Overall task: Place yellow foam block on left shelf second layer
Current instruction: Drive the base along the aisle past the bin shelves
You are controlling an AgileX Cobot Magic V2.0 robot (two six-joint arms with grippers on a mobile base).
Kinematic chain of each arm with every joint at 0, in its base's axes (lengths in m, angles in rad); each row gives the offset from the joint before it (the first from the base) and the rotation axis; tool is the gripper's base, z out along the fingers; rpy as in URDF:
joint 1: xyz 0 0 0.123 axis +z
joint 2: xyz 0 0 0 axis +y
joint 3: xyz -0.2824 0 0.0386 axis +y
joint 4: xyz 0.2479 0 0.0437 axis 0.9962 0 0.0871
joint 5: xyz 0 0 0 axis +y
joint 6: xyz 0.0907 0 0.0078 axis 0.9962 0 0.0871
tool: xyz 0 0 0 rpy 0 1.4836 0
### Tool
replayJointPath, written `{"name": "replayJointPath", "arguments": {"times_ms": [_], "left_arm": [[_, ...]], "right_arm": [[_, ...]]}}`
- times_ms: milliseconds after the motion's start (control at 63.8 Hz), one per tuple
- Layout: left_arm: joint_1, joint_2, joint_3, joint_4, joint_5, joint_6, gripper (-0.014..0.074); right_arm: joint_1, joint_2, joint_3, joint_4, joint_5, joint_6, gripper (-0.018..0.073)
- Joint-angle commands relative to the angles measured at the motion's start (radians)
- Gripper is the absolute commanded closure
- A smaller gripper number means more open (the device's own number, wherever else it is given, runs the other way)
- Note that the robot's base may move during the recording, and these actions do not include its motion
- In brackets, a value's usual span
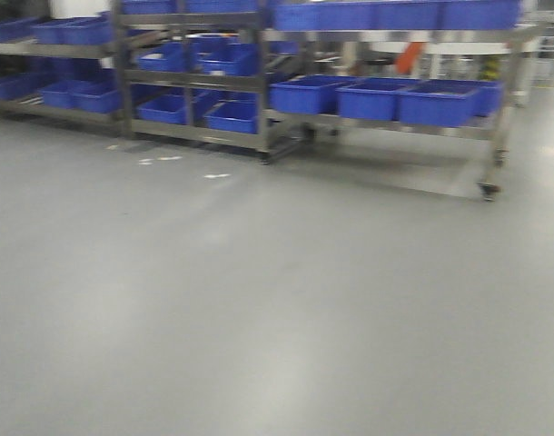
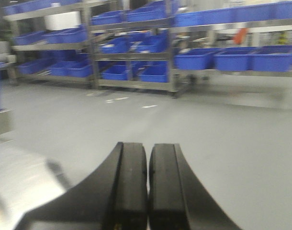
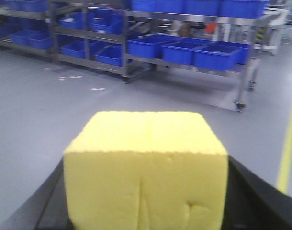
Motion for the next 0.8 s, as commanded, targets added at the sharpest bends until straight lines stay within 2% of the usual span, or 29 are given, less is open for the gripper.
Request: {"name": "replayJointPath", "arguments": {"times_ms": [0, 784], "left_arm": [[-0.006, -0.020, 0.026, -0.005, -0.083, -0.004, 0.0472], [-0.006, -0.018, 0.026, -0.005, -0.083, -0.004, 0.0472]], "right_arm": [[-0.007, 0.007, -0.029, -0.008, -0.087, -0.009, 0.0096], [-0.007, 0.007, -0.029, -0.008, -0.087, -0.009, 0.0096]]}}
